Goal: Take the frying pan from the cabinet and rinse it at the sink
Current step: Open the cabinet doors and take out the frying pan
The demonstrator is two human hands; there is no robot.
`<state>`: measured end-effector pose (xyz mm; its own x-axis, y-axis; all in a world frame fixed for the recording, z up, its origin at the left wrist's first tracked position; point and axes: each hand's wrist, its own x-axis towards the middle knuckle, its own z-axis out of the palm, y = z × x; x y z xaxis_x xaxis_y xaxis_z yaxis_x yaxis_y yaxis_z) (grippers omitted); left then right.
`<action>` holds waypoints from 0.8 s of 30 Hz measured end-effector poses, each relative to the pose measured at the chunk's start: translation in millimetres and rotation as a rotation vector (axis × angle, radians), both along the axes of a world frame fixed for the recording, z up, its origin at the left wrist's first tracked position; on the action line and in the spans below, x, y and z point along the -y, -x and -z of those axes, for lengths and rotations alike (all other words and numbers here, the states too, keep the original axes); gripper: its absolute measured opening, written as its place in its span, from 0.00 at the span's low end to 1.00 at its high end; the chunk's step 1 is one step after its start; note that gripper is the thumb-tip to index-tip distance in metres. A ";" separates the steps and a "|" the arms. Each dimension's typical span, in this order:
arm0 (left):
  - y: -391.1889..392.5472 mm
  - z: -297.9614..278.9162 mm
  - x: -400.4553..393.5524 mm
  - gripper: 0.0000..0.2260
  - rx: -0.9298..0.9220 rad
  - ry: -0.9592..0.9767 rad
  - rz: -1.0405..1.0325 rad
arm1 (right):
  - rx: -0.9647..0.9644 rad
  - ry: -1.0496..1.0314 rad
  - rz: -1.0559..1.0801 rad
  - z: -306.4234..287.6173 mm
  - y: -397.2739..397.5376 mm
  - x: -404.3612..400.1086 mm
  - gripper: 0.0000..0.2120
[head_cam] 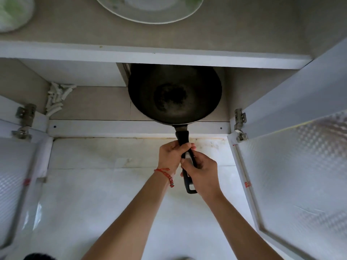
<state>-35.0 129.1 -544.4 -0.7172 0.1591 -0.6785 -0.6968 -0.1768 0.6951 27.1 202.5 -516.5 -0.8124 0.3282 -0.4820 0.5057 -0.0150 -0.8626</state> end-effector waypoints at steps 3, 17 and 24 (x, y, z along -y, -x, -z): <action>-16.8 -19.4 5.7 0.06 0.034 0.035 0.009 | 0.028 -0.008 -0.024 -20.3 -16.1 3.2 0.01; -88.1 -167.3 32.2 0.10 0.177 0.127 0.082 | 0.175 0.080 0.033 -167.3 -88.1 29.5 0.02; -119.9 -257.0 54.6 0.08 0.227 0.163 0.177 | 0.208 0.108 0.124 -251.1 -127.6 57.8 0.03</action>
